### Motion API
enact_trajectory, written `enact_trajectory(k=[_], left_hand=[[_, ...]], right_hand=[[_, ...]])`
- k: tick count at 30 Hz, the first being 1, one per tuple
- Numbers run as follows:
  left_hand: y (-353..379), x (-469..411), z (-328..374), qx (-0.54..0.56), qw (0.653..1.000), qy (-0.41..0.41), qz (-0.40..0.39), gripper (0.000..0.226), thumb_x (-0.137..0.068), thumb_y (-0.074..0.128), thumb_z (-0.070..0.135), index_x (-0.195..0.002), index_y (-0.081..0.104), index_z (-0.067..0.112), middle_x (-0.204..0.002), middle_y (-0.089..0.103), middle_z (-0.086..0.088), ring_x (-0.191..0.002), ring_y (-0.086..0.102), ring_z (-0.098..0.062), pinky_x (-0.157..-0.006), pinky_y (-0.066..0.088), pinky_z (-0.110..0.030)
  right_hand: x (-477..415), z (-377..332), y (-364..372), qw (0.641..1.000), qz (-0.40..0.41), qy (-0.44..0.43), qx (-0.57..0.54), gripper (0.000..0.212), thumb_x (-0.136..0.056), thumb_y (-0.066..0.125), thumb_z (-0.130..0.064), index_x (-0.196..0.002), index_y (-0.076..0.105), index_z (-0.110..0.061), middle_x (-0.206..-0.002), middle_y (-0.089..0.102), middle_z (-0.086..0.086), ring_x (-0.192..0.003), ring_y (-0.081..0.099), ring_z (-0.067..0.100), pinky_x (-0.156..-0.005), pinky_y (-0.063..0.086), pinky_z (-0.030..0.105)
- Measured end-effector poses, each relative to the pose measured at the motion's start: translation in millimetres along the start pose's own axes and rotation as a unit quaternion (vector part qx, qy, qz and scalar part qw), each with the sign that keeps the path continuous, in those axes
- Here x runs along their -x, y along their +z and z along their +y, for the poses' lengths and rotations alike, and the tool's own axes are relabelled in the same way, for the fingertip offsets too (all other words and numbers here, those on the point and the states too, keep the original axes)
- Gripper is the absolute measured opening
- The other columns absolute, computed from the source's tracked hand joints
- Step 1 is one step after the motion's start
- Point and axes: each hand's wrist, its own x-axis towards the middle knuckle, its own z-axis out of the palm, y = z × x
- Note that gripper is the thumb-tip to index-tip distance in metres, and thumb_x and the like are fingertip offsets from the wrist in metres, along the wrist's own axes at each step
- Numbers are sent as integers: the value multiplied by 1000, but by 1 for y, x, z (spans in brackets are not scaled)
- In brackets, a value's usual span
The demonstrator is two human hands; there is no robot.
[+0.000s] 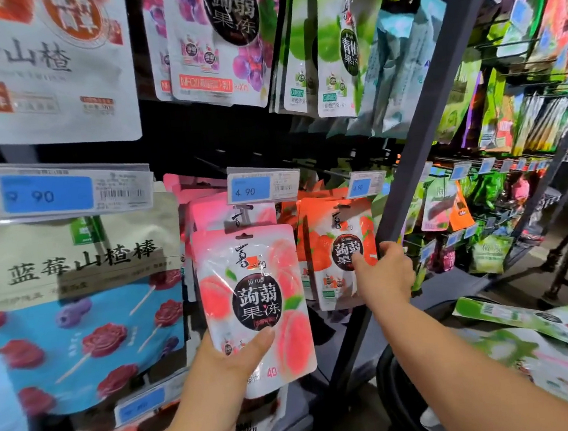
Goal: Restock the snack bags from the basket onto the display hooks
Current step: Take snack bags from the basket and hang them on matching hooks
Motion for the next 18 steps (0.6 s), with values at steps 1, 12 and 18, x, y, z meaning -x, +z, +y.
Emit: enact_trajectory(k=[1,12,18], left_hand=[[0,-1,-2,3,1000,-2,10,33,-80,77,13,-110,67,26,-95,77,11,-88,71,-5,-71,49,-17],[7,-1,0,-44,997,53,21,31,-85,75,18,-103,62,40,-95,74,24,-86,67,8,-70,47,-9],[7,-11,3,-83,994,65,35,33,-82,76,31,-111,62,39,-101,72,24,-90,66,9,-72,48,-10]], right_hand=[[8,-7,-5,999,2,-48,-8,49,-90,68,-37,-128,53,-11,-124,57,11,-119,51,33,-98,43,46],[84,-32,-1,856,-416,-13,-305,17,-98,60,-27,-103,65,-12,-85,74,5,-77,71,20,-68,56,35],[83,-36,4,843,-391,3,-369,15,-92,67,-22,-100,65,-10,-95,74,17,-88,72,31,-84,58,49]])
